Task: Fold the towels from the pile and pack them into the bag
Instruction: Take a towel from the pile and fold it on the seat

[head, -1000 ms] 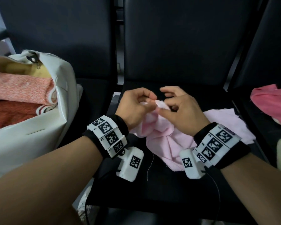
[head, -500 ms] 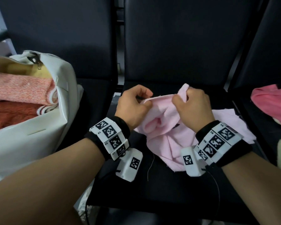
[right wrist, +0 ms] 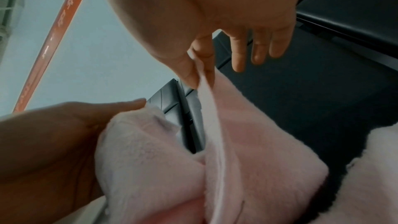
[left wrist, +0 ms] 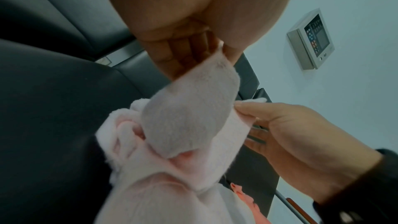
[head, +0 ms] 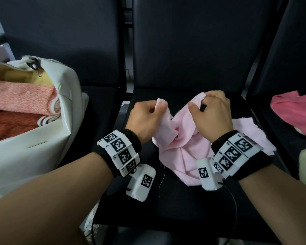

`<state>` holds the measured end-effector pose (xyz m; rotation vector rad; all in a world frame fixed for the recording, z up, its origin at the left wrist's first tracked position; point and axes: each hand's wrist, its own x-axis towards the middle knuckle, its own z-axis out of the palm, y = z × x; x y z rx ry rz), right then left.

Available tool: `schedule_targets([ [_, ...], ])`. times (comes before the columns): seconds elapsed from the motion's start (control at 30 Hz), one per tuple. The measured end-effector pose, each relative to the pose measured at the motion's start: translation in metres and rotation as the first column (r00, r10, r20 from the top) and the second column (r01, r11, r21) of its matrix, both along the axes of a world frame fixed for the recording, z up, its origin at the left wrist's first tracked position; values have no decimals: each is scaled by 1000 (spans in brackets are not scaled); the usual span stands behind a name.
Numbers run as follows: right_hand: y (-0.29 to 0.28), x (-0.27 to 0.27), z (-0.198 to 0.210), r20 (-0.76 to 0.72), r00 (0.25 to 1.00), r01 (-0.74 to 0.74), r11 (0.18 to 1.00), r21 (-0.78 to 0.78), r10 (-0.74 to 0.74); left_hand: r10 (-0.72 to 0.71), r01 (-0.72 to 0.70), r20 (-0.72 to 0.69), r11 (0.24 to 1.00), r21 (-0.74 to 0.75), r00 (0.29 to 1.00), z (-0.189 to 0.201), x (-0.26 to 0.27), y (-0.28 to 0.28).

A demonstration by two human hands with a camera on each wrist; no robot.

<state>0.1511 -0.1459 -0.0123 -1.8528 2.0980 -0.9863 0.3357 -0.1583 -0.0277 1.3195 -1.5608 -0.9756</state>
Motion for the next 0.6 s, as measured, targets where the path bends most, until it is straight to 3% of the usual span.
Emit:
schedule_targets([
  [0.1, 3, 5, 1, -47, 999, -21, 997, -68, 18, -2, 2, -22, 1000, 19, 1000, 0, -1, 2],
  [0.33, 9, 21, -7, -81, 963, -266, 955, -131, 257, -45, 45, -28, 999, 11, 999, 2, -6, 7],
  [0.6, 12, 23, -6, -49, 948, -317, 928, -194, 313, -61, 61, -14, 998, 19, 998, 0, -5, 5],
])
